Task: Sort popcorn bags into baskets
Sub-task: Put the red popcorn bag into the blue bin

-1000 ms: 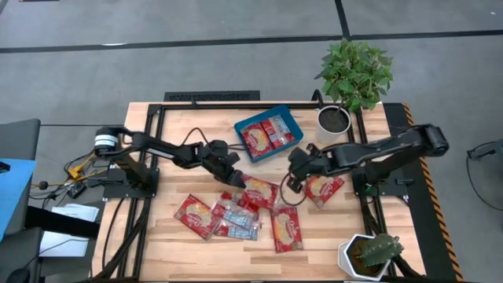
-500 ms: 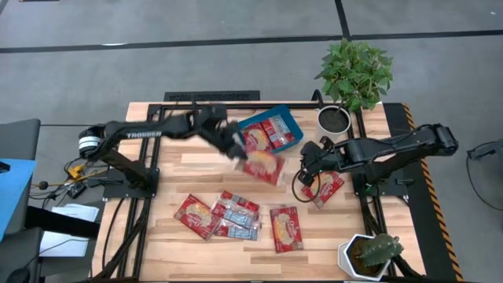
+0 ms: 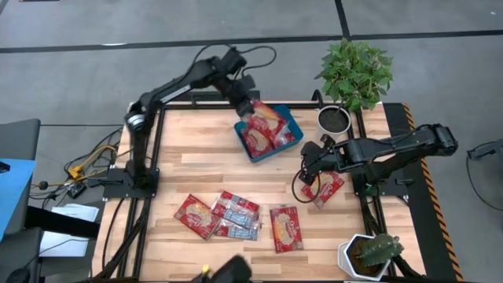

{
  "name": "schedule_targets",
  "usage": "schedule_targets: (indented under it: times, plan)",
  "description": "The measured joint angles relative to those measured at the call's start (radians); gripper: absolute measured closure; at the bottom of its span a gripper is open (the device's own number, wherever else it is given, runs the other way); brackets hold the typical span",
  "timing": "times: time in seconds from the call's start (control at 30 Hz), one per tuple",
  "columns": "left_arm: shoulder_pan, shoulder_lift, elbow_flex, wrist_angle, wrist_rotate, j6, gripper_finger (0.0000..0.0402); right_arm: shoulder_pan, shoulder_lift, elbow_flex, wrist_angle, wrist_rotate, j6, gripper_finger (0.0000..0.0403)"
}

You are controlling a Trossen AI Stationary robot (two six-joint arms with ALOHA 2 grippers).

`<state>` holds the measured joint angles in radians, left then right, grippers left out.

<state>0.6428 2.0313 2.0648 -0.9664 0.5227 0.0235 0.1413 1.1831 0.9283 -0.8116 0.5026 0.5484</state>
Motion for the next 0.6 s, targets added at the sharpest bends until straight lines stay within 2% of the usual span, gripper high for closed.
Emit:
schedule_targets:
  times: [0.23,0.33,0.6]
  plan:
    - [0.035,0.245,0.294,-0.088,0.001,0.170,0.0392,-0.006,0.000,0.000,0.000,0.023,0.056,0.0333]
    - [0.032,0.268,0.256,-0.029,-0.002,0.213,0.0391,-0.015,0.000,0.000,0.000,0.023,0.070,0.0333]
    - [0.014,0.340,0.256,-0.065,-0.052,0.328,0.0390,-0.037,0.000,0.000,0.000,0.023,0.109,0.0333]
